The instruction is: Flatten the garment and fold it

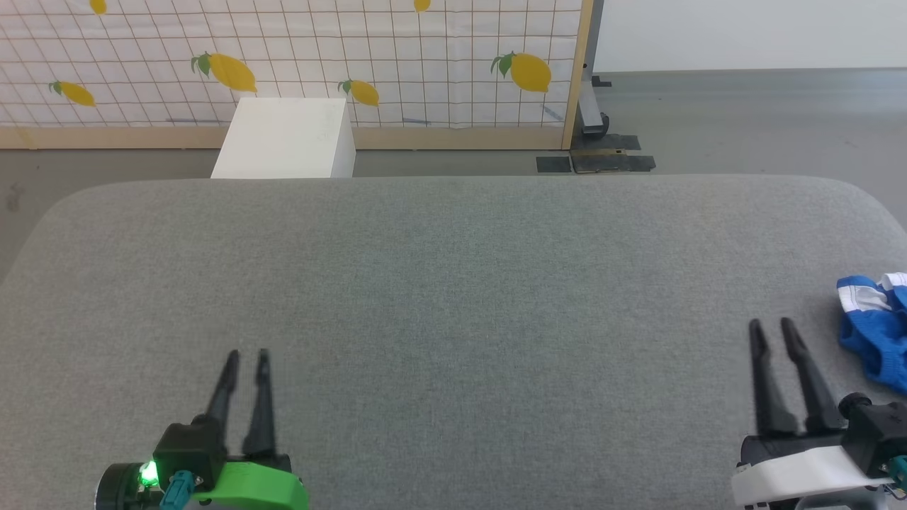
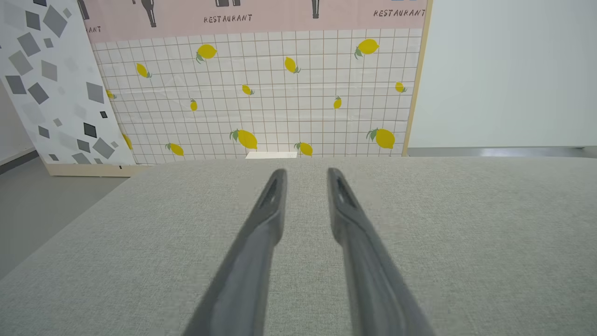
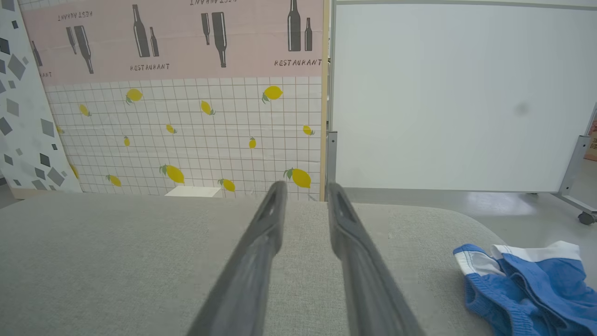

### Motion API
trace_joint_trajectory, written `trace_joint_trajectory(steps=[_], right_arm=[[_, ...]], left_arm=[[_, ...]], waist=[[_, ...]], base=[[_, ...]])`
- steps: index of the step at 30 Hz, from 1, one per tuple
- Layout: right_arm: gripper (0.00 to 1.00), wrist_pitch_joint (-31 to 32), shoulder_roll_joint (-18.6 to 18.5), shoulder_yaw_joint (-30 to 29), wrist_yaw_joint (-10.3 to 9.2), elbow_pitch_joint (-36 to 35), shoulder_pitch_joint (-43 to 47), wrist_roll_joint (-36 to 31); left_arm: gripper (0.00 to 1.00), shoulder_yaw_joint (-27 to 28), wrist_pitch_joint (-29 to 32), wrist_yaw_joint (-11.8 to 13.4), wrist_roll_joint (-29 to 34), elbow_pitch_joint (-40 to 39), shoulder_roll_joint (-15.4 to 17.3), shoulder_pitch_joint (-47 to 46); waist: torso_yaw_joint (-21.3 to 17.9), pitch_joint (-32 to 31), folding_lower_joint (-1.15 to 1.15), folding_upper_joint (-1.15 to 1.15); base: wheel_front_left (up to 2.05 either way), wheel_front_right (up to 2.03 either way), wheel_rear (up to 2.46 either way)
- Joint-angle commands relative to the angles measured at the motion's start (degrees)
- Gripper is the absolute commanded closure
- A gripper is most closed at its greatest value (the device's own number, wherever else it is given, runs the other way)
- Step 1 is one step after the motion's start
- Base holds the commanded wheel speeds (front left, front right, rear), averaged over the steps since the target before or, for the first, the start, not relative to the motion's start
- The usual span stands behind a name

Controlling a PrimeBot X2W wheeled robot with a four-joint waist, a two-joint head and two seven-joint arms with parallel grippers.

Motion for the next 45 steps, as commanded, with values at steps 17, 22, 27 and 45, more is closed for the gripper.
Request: trace_joint_trajectory(steps=[17, 22, 27, 45], right_arm=[[1.0, 1.5, 0.0, 0.6, -0.01, 0.3, -0.7, -0.5], [1.0, 2.1, 0.0, 0.8, -0.01, 0.5, -0.9, -0.7], [1.0, 2.7, 0.0, 1.1, -0.02, 0.6, -1.2, -0.9], [1.0, 4.5, 0.1, 1.8, -0.03, 1.0, -2.1, -1.5]], left_arm=[[1.0, -0.1, 1.7, 0.2, 0.4, -0.2, -0.1, -0.5], [1.0, -0.1, 2.3, 0.3, 0.5, -0.3, -0.1, -0.7], [1.0, -0.2, 3.0, 0.4, 0.6, -0.3, -0.2, -0.9], [1.0, -0.3, 5.1, 0.6, 1.1, -0.6, -0.3, -1.6]], waist=[[0.0, 0.1, 0.0, 0.0], [0.0, 0.2, 0.0, 0.0], [0.0, 0.3, 0.0, 0.0], [0.1, 0.4, 0.0, 0.0]], base=[[0.0, 0.0, 0.0], [0.0, 0.0, 0.0], [0.0, 0.0, 0.0], [0.0, 0.0, 0.0]])
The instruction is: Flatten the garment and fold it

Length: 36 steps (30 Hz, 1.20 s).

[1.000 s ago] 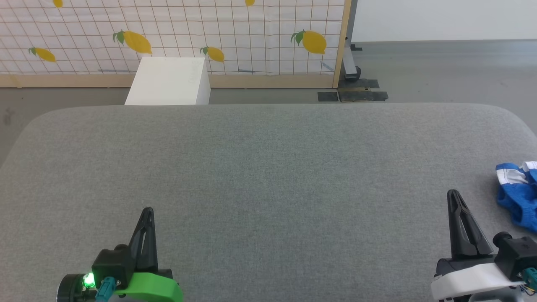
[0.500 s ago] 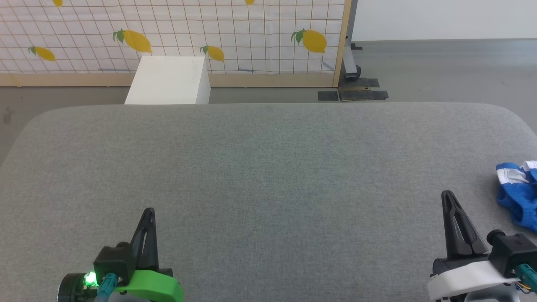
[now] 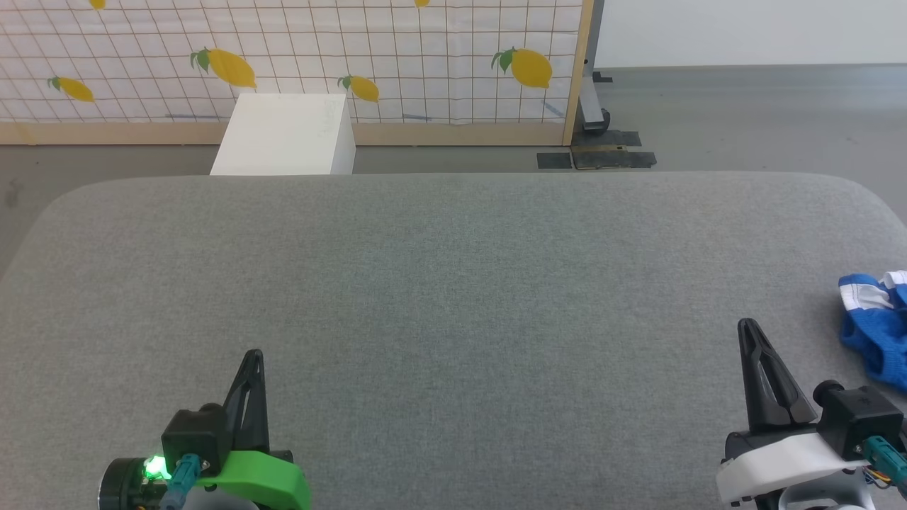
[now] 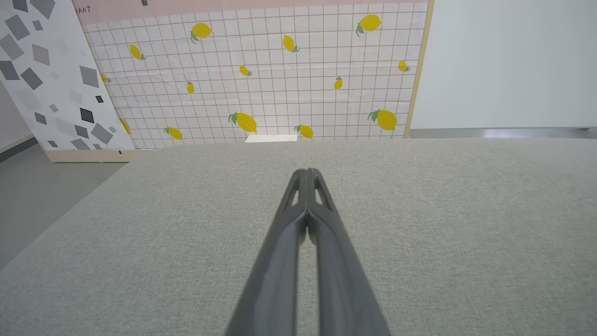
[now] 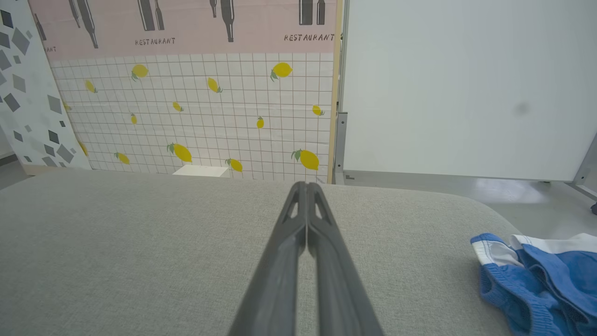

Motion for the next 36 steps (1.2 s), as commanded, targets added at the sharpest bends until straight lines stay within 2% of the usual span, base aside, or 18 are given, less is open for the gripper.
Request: trace_joint_trajectory(steps=[1, 36], right_arm=[[1.0, 0.4, 0.1, 0.3, -0.03, 0.2, -0.9, -0.7], [1.0, 4.2, 0.1, 1.8, -0.06, 1.0, -2.6, -2.0]], left_arm=[[1.0, -0.1, 0.5, 0.3, 0.5, -0.2, -0.3, -1.0], [1.0, -0.4, 4.8, 0.8, 1.4, -0.7, -0.5, -2.4]], waist=[[0.0, 0.0, 0.0, 0.0], [0.0, 0.4, 0.0, 0.0]], base=[[0.0, 0.0, 0.0], [0.0, 0.0, 0.0]])
